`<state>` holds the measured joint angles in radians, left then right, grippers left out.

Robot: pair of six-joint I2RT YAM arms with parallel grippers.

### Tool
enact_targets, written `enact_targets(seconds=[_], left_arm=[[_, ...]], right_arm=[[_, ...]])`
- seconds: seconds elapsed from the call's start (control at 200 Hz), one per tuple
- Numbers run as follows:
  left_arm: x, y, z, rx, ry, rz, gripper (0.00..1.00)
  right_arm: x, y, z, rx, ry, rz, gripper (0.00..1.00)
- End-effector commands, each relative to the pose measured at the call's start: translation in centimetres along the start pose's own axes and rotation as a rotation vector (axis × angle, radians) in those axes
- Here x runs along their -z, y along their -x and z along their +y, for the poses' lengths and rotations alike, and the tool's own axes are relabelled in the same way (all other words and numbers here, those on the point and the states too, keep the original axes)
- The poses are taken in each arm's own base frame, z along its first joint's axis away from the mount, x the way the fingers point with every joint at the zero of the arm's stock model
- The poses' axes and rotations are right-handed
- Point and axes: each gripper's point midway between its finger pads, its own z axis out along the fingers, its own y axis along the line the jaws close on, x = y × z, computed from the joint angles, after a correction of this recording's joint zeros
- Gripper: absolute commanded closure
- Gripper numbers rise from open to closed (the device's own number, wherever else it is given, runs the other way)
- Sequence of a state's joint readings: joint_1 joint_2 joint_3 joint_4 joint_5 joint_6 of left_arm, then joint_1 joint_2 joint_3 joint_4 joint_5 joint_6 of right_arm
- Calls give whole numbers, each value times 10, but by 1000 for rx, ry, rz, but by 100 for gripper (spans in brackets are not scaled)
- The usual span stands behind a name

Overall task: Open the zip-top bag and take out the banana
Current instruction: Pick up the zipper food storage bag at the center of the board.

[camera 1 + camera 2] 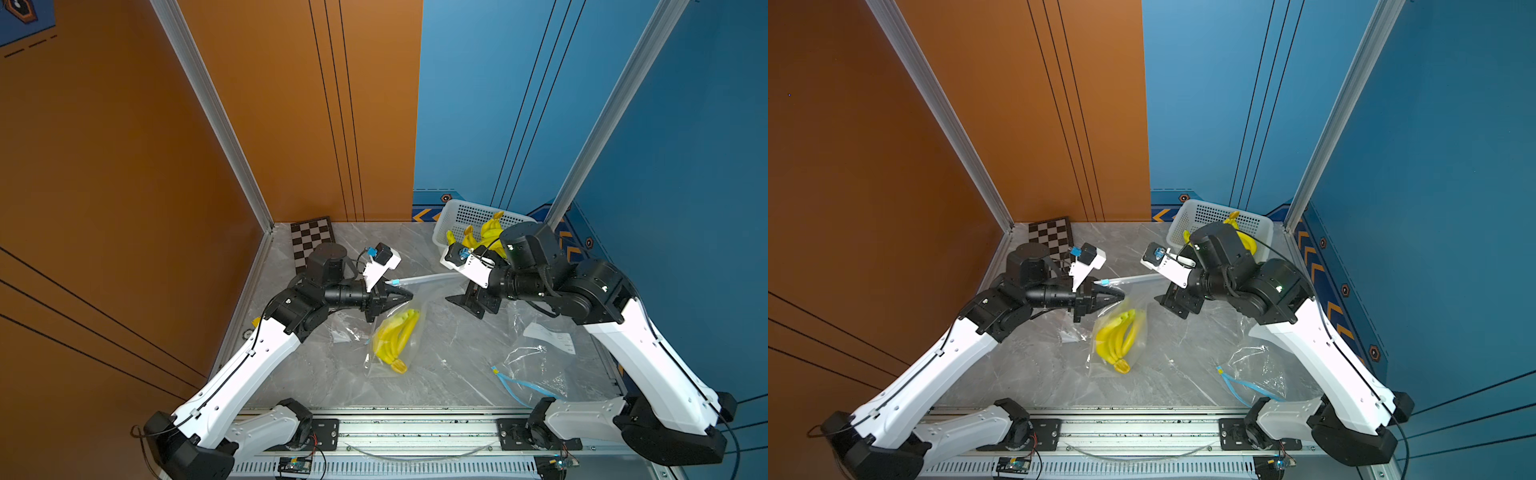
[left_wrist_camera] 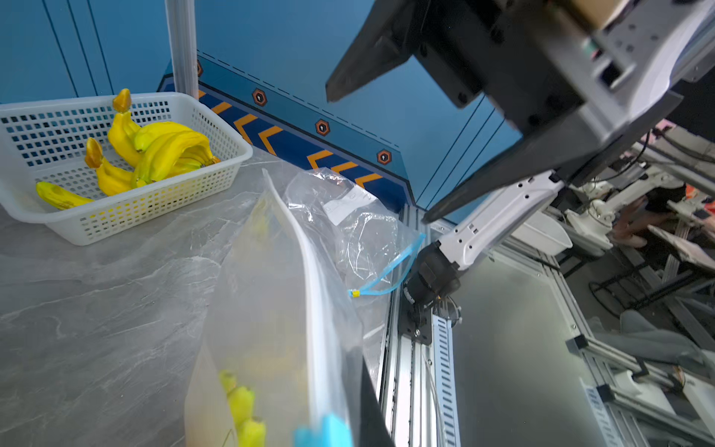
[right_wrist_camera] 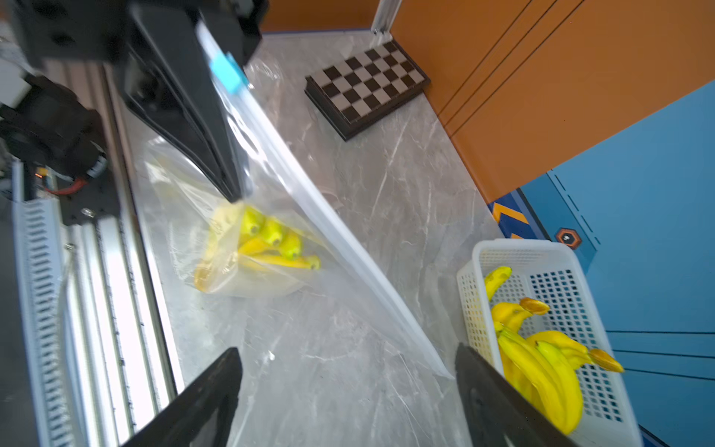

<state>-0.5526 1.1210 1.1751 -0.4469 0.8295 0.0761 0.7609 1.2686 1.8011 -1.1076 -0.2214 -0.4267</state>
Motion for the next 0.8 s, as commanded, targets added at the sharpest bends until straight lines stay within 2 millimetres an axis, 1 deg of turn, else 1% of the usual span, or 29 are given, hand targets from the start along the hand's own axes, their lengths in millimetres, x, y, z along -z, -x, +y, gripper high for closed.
enact_targets(seconds=[0.0, 0.025, 0.09, 0.195, 0.3, 0.47, 0.576, 0.636, 0.796], left_arm=[[1, -37, -5, -160, -21, 144, 100], [1, -37, -6, -186, -22, 147, 100], [3, -40, -5, -238, -6, 163, 100], [4, -41, -6, -271, -1, 179, 100], [2, -42, -10, -281, -19, 179, 100], [3, -46, -10, -293, -10, 186, 100], [3, -46, -11, -290, -9, 186, 100], [4, -45, -10, -293, -3, 185, 100], [5, -42, -8, -302, 11, 181, 100]], right_arm=[[0, 23, 36, -54, 223, -117, 19], [-7, 21, 38, -48, 234, -115, 23], [-18, 26, 40, -33, 259, -148, 30], [-34, 40, 43, -54, 311, -245, 42], [-47, 49, 49, -101, 390, -333, 42], [-66, 56, 40, -176, 424, -406, 42], [-74, 59, 43, -191, 459, -412, 45], [-76, 60, 46, -193, 481, -410, 48], [-83, 57, 55, -214, 535, -390, 51]])
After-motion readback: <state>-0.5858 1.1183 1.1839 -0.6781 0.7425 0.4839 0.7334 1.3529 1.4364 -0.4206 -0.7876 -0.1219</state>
